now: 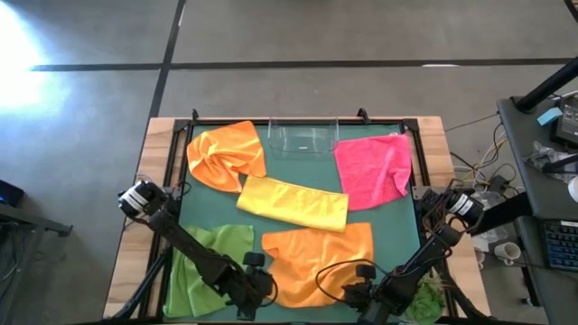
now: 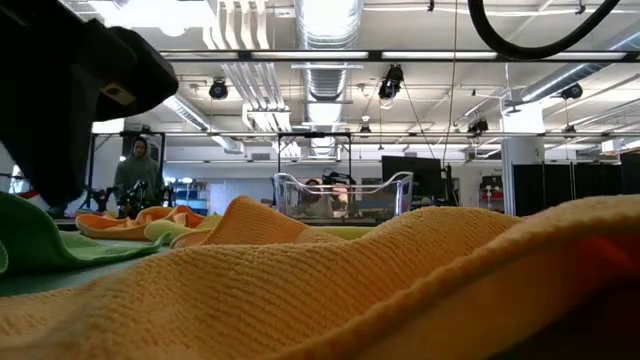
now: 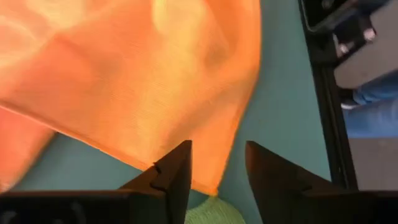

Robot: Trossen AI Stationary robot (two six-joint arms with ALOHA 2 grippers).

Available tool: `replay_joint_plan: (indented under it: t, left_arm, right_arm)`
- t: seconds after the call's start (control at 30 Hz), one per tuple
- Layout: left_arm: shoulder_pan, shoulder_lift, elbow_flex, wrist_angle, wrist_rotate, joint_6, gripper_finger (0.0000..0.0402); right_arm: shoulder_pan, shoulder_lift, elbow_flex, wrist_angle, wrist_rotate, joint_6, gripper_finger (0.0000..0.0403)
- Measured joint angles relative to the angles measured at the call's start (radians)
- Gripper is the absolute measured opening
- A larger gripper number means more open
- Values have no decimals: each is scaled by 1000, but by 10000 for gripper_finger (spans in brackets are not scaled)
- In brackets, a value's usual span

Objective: Fold microfiber towels
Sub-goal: Fold the bottom orange microfiber towel

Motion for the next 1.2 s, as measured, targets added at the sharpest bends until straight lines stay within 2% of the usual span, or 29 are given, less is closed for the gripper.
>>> replay_joint_plan:
  t: [0.1,0.37,0.47,0.6,0.73,0.93,1.2]
  left_arm:
    - [-13,26,-6,-5,10,46,147]
    - [-16,79,-8,26,18,51,148]
    - [-18,86,-10,28,-12,50,148]
    - [-12,89,-13,13,-117,42,143]
    - [-6,90,-13,0,-140,41,104]
    - [-4,90,-12,-12,-155,42,10]
    - [-4,77,18,-7,-129,24,1]
  right_arm:
    - [0,0,0,0,0,0,57]
    - [0,0,0,-2,-2,0,57]
    - [0,0,0,-2,-2,-5,57]
    - [0,0,0,-3,-3,-3,57]
    - [0,0,1,-3,-5,-3,56]
    - [3,-1,7,-8,-7,3,56]
    - [8,-2,48,-32,-31,3,53]
